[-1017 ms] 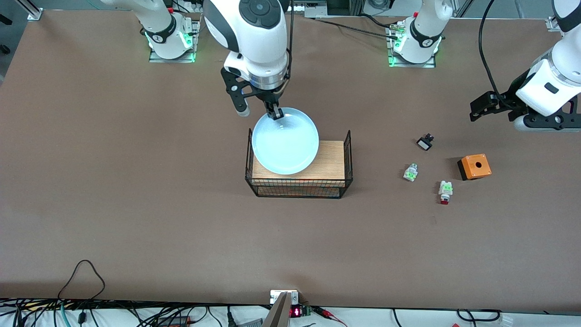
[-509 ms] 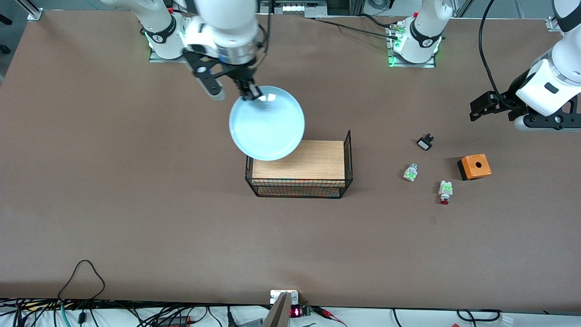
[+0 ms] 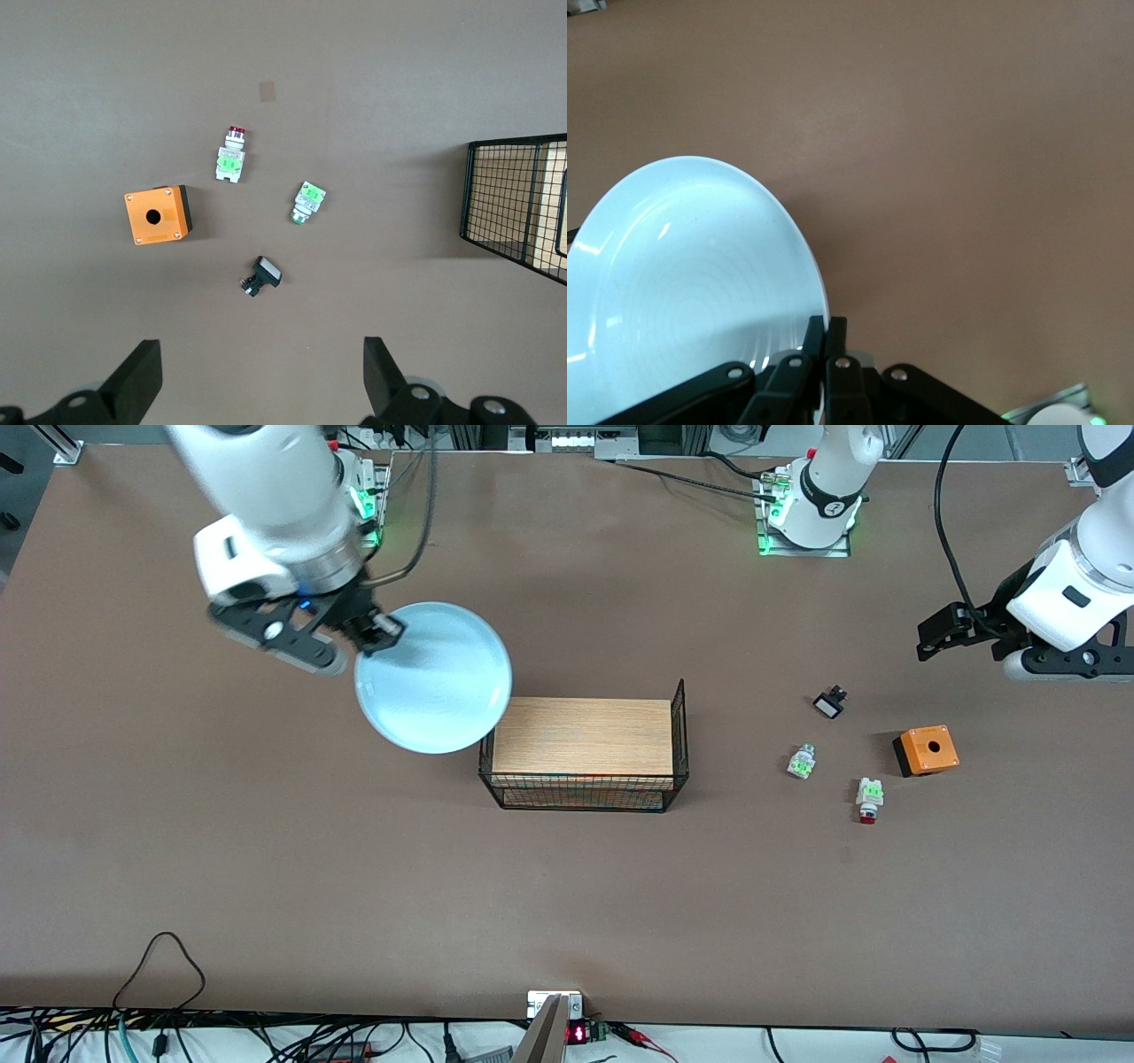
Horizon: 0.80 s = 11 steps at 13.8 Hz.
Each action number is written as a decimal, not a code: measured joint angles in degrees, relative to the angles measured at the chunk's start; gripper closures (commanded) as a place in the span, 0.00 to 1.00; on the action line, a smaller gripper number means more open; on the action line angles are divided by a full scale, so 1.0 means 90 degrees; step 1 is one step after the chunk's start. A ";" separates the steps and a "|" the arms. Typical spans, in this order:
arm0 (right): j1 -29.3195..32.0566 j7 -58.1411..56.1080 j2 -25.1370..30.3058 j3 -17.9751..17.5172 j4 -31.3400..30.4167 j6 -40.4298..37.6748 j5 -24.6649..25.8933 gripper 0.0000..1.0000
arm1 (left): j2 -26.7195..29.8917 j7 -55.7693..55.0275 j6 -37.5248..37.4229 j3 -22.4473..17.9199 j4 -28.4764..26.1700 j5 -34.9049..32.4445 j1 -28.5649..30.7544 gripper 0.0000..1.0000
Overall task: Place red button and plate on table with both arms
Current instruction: 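Carry the plate beside the basket and lower it onto the table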
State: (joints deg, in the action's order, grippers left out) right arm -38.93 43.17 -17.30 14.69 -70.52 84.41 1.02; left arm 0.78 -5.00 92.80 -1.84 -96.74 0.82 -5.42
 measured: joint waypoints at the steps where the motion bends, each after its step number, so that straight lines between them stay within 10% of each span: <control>1: 0.0224 -0.0547 -0.0001 0.0008 -0.0028 0.0022 0.0031 1.00 | 0.0000 -0.0005 -0.0025 0.0001 0.0000 0.0000 0.0000 0.00; 11: 0.1249 -0.3240 -0.0062 0.0022 -0.1815 0.2316 0.0095 1.00 | 0.0000 -0.0026 -0.0080 0.0014 0.0003 0.0000 0.0000 0.00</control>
State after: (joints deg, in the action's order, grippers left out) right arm -27.69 14.01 -17.86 14.89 -86.86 105.25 1.87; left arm 0.78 -5.24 92.09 -1.72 -96.71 0.82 -5.42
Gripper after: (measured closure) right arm 0.974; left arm 0.000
